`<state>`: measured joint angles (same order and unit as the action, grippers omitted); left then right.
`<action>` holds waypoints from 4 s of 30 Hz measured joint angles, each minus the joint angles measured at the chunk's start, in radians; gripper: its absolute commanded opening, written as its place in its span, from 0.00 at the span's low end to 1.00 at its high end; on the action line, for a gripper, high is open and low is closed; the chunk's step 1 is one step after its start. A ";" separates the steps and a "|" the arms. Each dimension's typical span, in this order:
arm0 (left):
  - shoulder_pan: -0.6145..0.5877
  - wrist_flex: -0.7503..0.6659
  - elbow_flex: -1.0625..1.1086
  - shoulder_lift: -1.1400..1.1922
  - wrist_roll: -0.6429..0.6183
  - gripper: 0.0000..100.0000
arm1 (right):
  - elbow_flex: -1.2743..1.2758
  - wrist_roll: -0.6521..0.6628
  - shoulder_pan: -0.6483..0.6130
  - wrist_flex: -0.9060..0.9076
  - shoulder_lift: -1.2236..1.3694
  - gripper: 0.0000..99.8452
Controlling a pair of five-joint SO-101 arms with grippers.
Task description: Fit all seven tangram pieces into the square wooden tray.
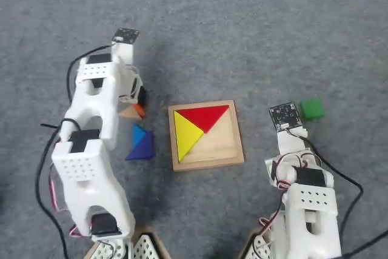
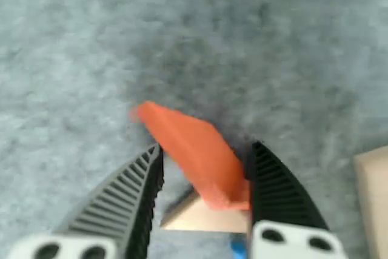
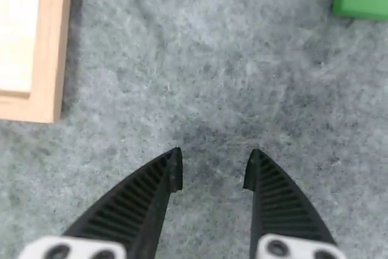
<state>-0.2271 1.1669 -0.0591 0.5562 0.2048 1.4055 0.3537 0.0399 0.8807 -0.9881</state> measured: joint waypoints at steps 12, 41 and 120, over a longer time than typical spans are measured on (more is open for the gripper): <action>-0.044 0.000 -0.060 0.002 0.020 0.22 | 0.000 0.000 0.000 0.000 0.000 0.19; -0.025 0.434 -0.302 0.055 -0.032 0.25 | 0.000 0.003 0.000 0.000 0.000 0.19; -0.046 0.545 -1.112 0.649 0.135 0.01 | 0.000 0.003 -0.026 0.000 0.000 0.19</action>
<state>-0.2731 1.7116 -1.1715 1.2052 0.3399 1.4055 0.3567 0.0138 0.8807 -0.9881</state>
